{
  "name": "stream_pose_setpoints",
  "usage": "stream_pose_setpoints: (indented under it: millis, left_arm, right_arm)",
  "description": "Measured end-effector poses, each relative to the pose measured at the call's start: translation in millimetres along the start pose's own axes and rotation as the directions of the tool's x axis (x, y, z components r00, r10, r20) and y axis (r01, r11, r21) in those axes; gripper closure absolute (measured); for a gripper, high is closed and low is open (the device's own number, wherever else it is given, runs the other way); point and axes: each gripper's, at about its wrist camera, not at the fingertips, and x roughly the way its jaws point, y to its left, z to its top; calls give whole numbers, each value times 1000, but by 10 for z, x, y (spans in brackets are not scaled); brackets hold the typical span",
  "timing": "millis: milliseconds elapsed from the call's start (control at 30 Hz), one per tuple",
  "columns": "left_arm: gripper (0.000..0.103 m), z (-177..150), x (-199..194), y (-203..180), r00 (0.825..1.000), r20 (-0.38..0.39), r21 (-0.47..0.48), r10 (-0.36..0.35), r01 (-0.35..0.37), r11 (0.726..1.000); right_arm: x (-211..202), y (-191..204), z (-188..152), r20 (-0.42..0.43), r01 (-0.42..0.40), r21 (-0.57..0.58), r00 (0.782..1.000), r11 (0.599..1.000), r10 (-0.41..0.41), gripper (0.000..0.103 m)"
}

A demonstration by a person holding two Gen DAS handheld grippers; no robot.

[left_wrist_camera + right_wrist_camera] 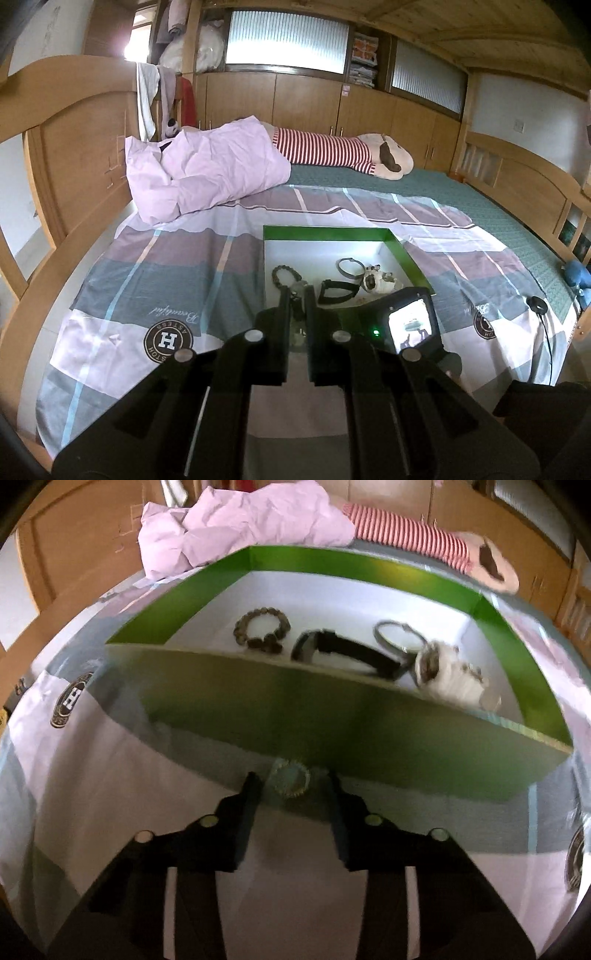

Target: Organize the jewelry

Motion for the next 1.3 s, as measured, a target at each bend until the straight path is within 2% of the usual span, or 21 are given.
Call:
stream_pose_setpoints:
  millis: [67, 233, 333, 433, 600, 733, 833, 900, 1100, 1300]
  left_arm:
    - [96, 6, 27, 10, 1000, -5, -5, -1, 1, 1000]
    - [96, 17, 63, -7, 1000, -10, -2, -5, 5, 1000]
    - [96, 24, 97, -26, 1000, -13, 1, -4, 4, 1000]
    - [96, 25, 115, -43, 1000, -18, 3, -8, 8, 1000]
    - [95, 31, 104, -130, 999, -14, 8, -32, 32, 999]
    - [95, 9, 86, -267, 998, -17, 29, -60, 60, 998]
    - [95, -32, 92, -380, 997, -34, 46, -72, 74, 996]
    - [95, -60, 88, -440, 996, -38, 48, -76, 78, 996]
    - [95, -115, 136, -575, 996, -53, 67, -68, 71, 995]
    - [95, -130, 169, -580, 997, -55, 61, -52, 55, 997]
  right_arm:
    - [4, 7, 14, 5, -6, -6, 1000, 1000, 6, 83]
    - [-171, 31, -34, 27, -32, -24, 999, 999, 32, 83]
    - [-516, -6, -49, 71, -69, -5, 995, 998, 69, 83]
    - [-1033, -99, -20, 134, -109, -1, 985, 994, 108, 83]
    - [-2059, -346, 9, 330, -132, -21, 935, 991, 131, 83]
    - [-2502, -576, -158, 401, -104, -14, 910, 994, 101, 83]
    - [-2637, -730, -237, 429, -81, 14, 901, 997, 67, 83]
    - [-2646, -817, -222, 431, -97, 40, 900, 994, 71, 83]
    - [-2530, -927, -249, 402, -121, 62, 912, 991, 86, 83]
    - [-2508, -834, -261, 384, -134, 36, 917, 990, 111, 83]
